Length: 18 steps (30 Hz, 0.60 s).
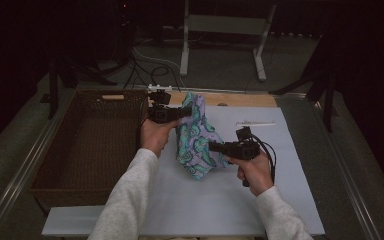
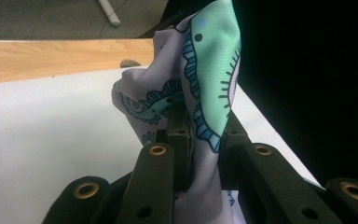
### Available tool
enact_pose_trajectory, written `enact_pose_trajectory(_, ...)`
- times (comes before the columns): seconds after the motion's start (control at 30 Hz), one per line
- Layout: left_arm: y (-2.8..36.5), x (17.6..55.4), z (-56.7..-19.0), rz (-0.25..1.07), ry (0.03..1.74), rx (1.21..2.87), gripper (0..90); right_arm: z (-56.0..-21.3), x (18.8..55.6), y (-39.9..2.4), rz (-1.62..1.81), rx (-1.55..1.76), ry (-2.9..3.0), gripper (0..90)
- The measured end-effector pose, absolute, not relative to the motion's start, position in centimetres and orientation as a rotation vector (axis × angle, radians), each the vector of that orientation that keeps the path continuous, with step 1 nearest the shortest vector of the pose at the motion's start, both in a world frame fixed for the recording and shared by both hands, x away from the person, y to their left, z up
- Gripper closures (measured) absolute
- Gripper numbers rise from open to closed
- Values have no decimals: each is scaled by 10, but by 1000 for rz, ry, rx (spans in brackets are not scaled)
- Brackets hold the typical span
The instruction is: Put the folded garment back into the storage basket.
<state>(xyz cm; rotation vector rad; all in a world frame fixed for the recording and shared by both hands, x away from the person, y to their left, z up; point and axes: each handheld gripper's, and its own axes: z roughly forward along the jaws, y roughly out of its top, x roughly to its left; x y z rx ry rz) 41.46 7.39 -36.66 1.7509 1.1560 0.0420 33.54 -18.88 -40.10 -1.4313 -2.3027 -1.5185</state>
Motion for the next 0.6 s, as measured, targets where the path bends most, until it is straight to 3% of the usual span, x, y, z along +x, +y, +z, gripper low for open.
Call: enact_pose_trajectory(0.6, 92, 414, -348, 87, 1183, 1727, 800, -392, 344, -178, -1525, -1391, -2322, 802)
